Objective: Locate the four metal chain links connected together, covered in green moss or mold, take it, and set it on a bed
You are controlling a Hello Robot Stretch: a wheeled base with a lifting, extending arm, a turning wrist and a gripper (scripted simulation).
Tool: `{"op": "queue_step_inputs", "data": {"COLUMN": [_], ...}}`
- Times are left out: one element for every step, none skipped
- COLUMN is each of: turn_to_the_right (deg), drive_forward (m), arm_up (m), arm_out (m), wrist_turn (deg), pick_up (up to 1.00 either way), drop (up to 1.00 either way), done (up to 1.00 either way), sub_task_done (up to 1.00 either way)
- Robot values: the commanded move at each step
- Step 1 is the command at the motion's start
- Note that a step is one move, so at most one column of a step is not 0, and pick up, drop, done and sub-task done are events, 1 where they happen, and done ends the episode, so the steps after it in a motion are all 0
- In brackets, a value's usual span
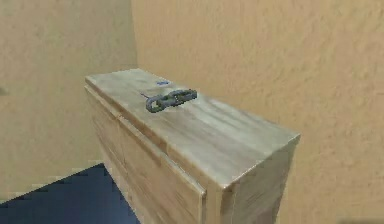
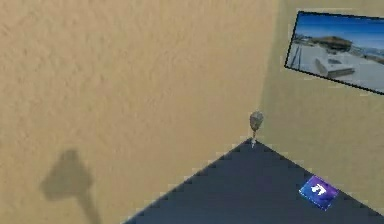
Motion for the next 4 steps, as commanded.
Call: {"op": "queue_step_inputs", "data": {"turn_to_the_right": [0.0,-45.0,-45.0,45.0], "drive_forward": [0.20,0.00,0.00,0.00], "arm_up": [0.00,0.00,0.00,0.00], "arm_out": [0.00,0.00,0.00,0.00], "wrist_turn": [0.0,0.0,0.0,0.0], "pick_up": [0.00,0.00,0.00,0.00], "drop": [0.00,0.00,0.00,0.00], "done": [0.00,0.00,0.00,0.00], "sub_task_done": [0.00,0.00,0.00,0.00]}}
